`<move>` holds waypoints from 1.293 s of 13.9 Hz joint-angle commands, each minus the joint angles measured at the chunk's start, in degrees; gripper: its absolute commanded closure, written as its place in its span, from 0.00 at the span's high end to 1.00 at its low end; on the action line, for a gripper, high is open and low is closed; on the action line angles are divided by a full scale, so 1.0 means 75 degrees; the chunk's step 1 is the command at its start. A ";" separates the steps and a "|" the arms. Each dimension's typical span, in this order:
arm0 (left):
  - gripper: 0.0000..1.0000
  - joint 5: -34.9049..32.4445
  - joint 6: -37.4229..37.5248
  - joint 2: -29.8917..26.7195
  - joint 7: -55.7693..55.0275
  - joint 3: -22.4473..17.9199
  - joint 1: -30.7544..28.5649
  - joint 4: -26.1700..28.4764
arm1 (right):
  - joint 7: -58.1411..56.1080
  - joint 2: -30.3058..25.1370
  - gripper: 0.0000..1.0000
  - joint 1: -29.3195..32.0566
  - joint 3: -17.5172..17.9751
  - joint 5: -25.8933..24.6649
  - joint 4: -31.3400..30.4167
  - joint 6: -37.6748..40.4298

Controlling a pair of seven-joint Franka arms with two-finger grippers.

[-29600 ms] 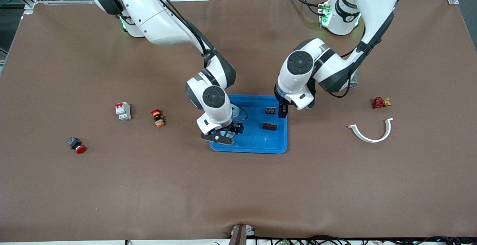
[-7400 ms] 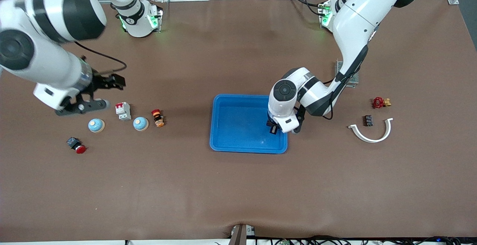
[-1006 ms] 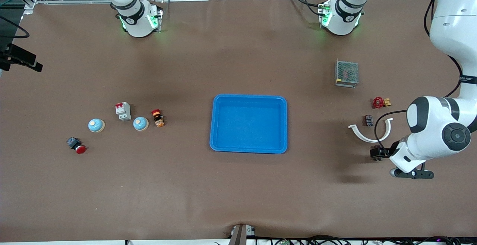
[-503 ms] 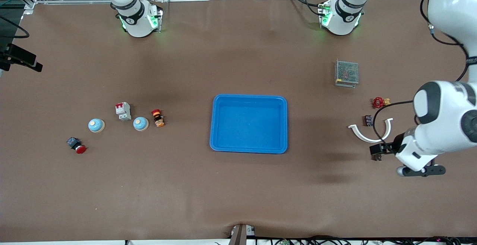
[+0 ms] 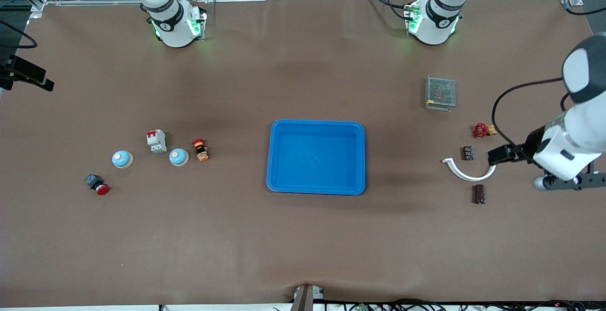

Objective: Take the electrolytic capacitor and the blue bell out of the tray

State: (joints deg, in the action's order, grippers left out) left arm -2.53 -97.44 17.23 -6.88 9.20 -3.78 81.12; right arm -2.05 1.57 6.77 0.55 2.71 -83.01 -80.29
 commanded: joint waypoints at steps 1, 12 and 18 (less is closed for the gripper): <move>1.00 0.0220 0.0556 -0.0761 0.0693 -0.0183 0.0140 0.0224 | -0.0090 0.0037 1.00 0.0105 0.0068 0.0049 0.0122 0.0041; 1.00 0.0607 0.1601 -0.2380 0.1094 -0.0840 0.0632 0.0575 | -0.0090 0.0037 1.00 0.0081 0.0068 0.0049 0.0122 0.0041; 1.00 0.0514 0.1589 -0.2485 0.1175 -0.0805 0.0784 0.0528 | -0.0090 0.0037 1.00 0.0081 0.0068 0.0037 0.0122 0.0041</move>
State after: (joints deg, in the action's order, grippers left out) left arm 1.11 -85.26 0.01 0.36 3.82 1.23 83.61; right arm -2.08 1.57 6.77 0.56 2.71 -83.00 -80.29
